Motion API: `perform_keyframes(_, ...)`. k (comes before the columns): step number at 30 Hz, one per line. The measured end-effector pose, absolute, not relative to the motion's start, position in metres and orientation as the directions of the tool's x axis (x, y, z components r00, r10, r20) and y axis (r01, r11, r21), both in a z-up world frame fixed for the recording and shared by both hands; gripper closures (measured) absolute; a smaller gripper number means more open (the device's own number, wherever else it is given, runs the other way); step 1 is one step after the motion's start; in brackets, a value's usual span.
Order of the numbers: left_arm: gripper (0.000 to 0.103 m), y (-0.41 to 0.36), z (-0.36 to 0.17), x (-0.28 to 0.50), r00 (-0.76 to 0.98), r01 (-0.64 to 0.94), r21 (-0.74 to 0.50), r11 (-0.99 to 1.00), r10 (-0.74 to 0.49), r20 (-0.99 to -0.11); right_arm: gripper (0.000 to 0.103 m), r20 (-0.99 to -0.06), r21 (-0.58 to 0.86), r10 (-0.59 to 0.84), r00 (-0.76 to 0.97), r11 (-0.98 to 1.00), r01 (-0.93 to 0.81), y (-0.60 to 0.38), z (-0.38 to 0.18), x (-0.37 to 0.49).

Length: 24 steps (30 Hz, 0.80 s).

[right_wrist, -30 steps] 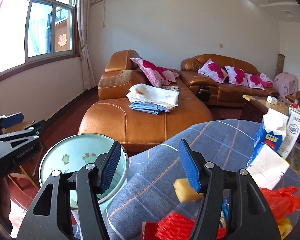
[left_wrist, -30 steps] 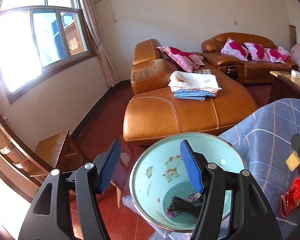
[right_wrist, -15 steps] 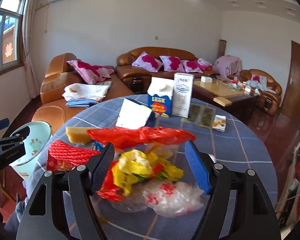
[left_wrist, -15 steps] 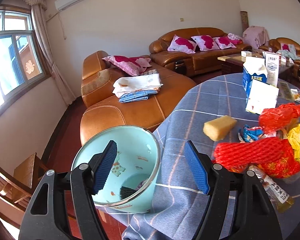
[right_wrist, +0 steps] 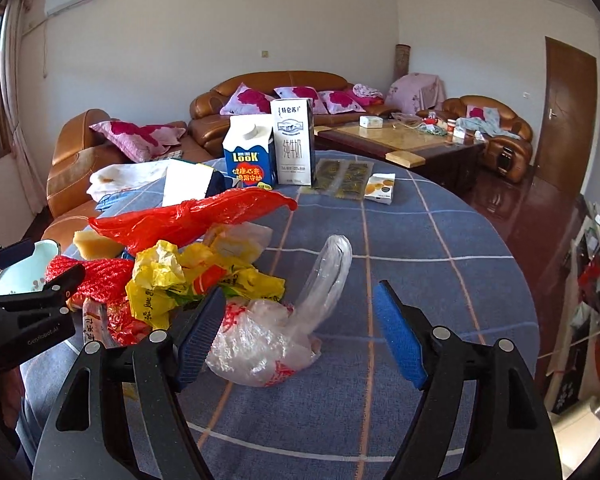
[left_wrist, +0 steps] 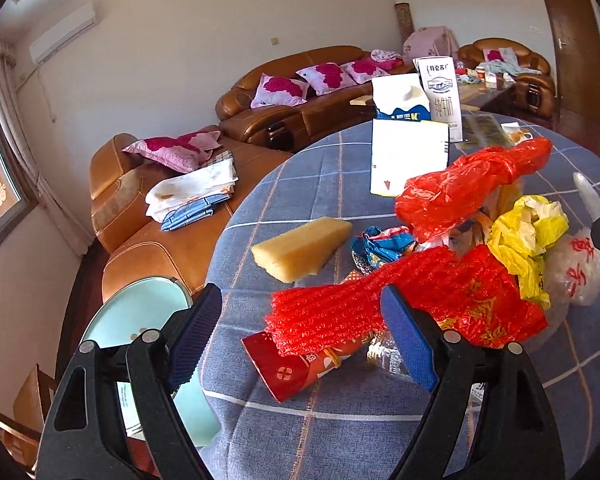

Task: Collect trash
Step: 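Grasp the red mesh net with the left gripper while the right gripper grasps the clear plastic bag, then carry the red net and plastic bag over the blue bin and open both grippers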

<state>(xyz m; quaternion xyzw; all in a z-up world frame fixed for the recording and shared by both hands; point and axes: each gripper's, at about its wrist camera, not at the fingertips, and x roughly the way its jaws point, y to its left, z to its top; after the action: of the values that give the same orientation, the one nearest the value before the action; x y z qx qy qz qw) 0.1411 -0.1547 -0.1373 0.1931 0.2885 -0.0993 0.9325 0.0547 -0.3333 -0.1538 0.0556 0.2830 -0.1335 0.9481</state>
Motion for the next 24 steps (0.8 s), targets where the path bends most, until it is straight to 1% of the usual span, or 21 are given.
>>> perform_keyframes(2, 0.05, -0.157, -0.141, 0.139, 0.794, 0.34, 0.282, 0.897, -0.113, -0.597, 0.028, -0.562, 0.046, -0.219, 0.798, 0.954, 0.295, -0.337, -0.156, 0.054)
perform_keyframes(3, 0.052, -0.159, -0.142, 0.139, 0.786, 0.349, 0.278, 0.895, -0.119, -0.606, 0.028, -0.565, 0.058, -0.217, 0.796, 0.952, 0.3, -0.34, -0.157, 0.053)
perform_keyframes(4, 0.058, -0.16, -0.143, 0.139, 0.78, 0.358, 0.273, 0.893, -0.126, -0.613, 0.028, -0.568, 0.061, -0.22, 0.793, 0.95, 0.307, -0.341, -0.157, 0.053)
perform_keyframes(5, 0.071, -0.161, -0.145, 0.14, 0.769, 0.375, 0.262, 0.89, -0.141, -0.623, 0.027, -0.573, 0.058, -0.224, 0.788, 0.949, 0.311, -0.341, -0.157, 0.053)
perform_keyframes(6, 0.076, -0.162, -0.147, 0.14, 0.761, 0.382, 0.256, 0.888, -0.145, -0.632, 0.027, -0.578, 0.057, -0.222, 0.785, 0.949, 0.311, -0.341, -0.158, 0.053)
perform_keyframes(7, 0.085, -0.162, -0.148, 0.141, 0.755, 0.389, 0.249, 0.887, -0.152, -0.638, 0.027, -0.583, 0.056, -0.22, 0.782, 0.949, 0.309, -0.34, -0.159, 0.053)
perform_keyframes(8, 0.088, -0.162, -0.149, 0.141, 0.749, 0.399, 0.238, 0.885, -0.165, -0.641, 0.027, -0.59, 0.053, -0.219, 0.777, 0.95, 0.308, -0.339, -0.16, 0.054)
perform_keyframes(11, 0.092, -0.161, -0.145, 0.138, 0.755, 0.409, 0.231, 0.883, -0.185, -0.63, 0.027, -0.602, 0.056, -0.202, 0.773, 0.955, 0.292, -0.337, -0.16, 0.054)
perform_keyframes(16, 0.093, -0.149, -0.121, 0.131, 0.777, 0.398, 0.194, 0.897, -0.217, -0.592, 0.028, -0.623, 0.081, -0.172, 0.763, 0.956, 0.282, -0.339, -0.164, 0.052)
perform_keyframes(18, 0.093, -0.141, -0.108, 0.126, 0.789, 0.388, 0.178, 0.904, -0.226, -0.571, 0.03, -0.62, 0.089, -0.167, 0.767, 0.956, 0.28, -0.339, -0.163, 0.05)
perform_keyframes(22, 0.093, -0.13, -0.089, 0.116, 0.81, 0.367, 0.163, 0.916, -0.228, -0.541, 0.03, -0.598, 0.101, -0.175, 0.782, 0.952, 0.29, -0.341, -0.155, 0.043)
perform_keyframes(24, 0.093, -0.124, -0.084, 0.115, 0.823, 0.337, 0.173, 0.925, -0.2, -0.532, 0.03, -0.605, 0.095, -0.168, 0.778, 0.955, 0.28, -0.34, -0.154, 0.045)
